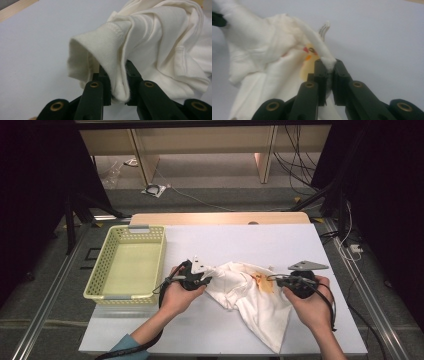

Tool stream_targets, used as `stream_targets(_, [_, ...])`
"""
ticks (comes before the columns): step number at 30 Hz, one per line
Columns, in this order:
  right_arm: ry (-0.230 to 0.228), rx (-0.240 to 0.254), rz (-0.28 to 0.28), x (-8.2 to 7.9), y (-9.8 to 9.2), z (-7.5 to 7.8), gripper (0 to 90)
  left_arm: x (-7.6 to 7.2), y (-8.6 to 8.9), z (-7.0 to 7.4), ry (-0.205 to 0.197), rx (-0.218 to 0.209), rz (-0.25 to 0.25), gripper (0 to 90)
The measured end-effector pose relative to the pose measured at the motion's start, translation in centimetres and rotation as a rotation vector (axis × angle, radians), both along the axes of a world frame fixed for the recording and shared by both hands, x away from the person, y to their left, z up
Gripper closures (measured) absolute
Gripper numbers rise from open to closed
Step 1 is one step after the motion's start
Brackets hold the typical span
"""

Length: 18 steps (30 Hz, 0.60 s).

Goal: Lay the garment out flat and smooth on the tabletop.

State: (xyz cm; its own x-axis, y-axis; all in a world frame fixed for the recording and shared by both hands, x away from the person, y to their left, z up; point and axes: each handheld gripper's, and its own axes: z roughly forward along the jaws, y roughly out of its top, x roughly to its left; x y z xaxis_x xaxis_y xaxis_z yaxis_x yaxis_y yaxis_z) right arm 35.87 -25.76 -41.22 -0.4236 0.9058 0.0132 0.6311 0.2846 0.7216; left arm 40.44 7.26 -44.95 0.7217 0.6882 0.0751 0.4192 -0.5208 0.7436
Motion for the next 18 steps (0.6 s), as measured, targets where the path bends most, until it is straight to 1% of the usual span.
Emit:
stream_targets(1, [0.0, 0.0, 0.0, 0.0, 0.0, 0.0, 84.1, 0.0, 0.0, 0.0, 0.0, 0.0, 0.0, 79.3])
stream_targets(2, [0.0, 0.004, -0.019, 0.0, -0.8, 0.0, 84.2, 0.0, -0.1, 0.0, 0.0, 0.001, 0.0, 79.3])
stream_targets(3, [0.001, 0.001, -0.065, 0.0, -2.1, 0.0, 84.3, 0.1, -0.3, 0.0, 0.001, 0.003, -0.005, 79.2])
stream_targets(4, [0.002, 0.003, -0.083, 0.0, -2.8, -0.1, 84.4, 0.1, -0.3, 0.0, 0.001, 0.003, -0.005, 79.2])
stream_targets(5, [0.002, 0.003, -0.083, 0.0, -2.8, -0.1, 84.4, 0.2, -0.4, -0.1, 0.0, 0.006, -0.009, 79.2])
stream_targets(7, [0.008, 0.005, -0.116, -0.1, -3.9, -0.2, 84.4, 0.3, -0.8, -0.1, 0.002, 0.011, -0.014, 79.0])
stream_targets(8, [0.011, -0.002, -0.126, -0.2, -4.5, -0.3, 84.4, 0.3, -1.0, -0.2, 0.003, 0.014, -0.016, 78.8])
stream_targets(10, [0.029, -0.008, -0.16, -0.4, -5.7, -0.5, 84.4, 0.6, -1.5, -0.1, 0.0, 0.024, -0.029, 78.2])
stream_targets(12, [0.035, -0.016, -0.174, -0.5, -6.3, -0.7, 84.3, 0.8, -1.8, -0.1, 0.002, 0.03, -0.033, 77.7])
stream_targets(16, [0.047, -0.028, -0.181, -0.3, -6.6, -1.1, 83.4, 1.0, -2.2, -0.2, 0.004, 0.037, -0.032, 76.9])
stream_targets(17, [0.045, -0.043, -0.18, -0.2, -6.6, -1.3, 82.5, 1.1, -2.2, -0.2, 0.003, 0.042, -0.034, 76.7])
stream_targets(18, [0.036, -0.073, -0.183, -0.1, -6.6, -1.6, 76.9, 1.1, -2.2, -0.2, 0.006, 0.041, -0.032, 76.4])
